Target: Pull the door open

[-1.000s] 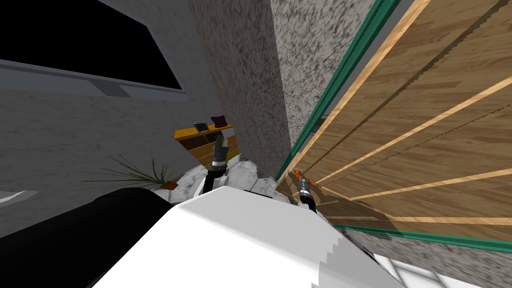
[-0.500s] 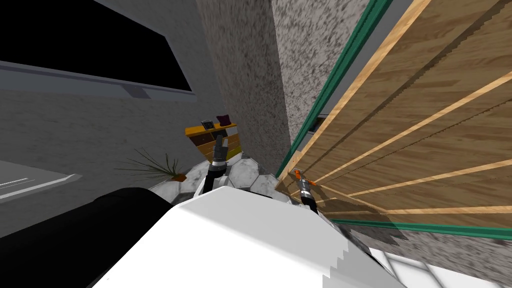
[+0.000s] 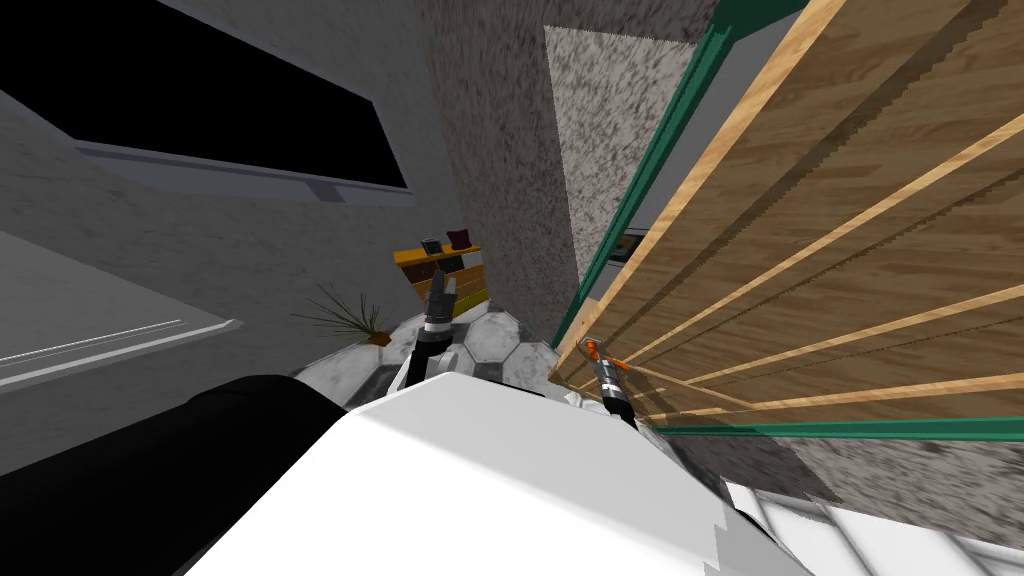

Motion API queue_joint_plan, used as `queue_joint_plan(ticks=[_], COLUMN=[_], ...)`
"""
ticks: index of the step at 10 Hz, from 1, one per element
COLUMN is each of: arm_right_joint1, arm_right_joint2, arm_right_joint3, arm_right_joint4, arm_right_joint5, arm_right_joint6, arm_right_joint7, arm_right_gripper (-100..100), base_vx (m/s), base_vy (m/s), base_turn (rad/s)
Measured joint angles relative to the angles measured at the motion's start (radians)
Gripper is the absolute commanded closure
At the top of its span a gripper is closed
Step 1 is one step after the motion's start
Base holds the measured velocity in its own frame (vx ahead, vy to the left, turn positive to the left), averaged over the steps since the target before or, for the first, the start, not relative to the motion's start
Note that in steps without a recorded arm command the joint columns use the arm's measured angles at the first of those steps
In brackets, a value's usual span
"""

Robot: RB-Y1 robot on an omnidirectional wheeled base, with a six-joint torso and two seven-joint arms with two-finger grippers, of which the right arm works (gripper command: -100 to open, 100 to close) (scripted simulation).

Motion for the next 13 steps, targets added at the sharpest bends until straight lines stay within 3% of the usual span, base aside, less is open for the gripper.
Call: queue_joint_plan(ticks=[1,2,4,9,13], arm_right_joint1=[0.003,0.001,0.021,0.044,0.045], arm_right_joint2=[0.001,-0.009,-0.026,-0.061,-0.079], arm_right_joint3=[0.002,0.013,0.03,0.078,0.093], arm_right_joint4=[0.0,0.02,-0.003,0.019,0.053], arm_right_joint5=[0.001,0.01,0.024,0.061,0.073], arm_right_joint6=[0.002,-0.017,-0.036,-0.104,-0.147], arm_right_joint7=[-0.001,-0.014,-0.039,-0.101,-0.123], arm_right_gripper=[100,100,100,100,100], base_vx=[-0.136,-0.235,-0.173,-0.154,-0.138], base_vy=[-0.039,-0.037,-0.036,-0.048,-0.041], base_turn=[0.089,0.081,0.04,0.049,0.097])
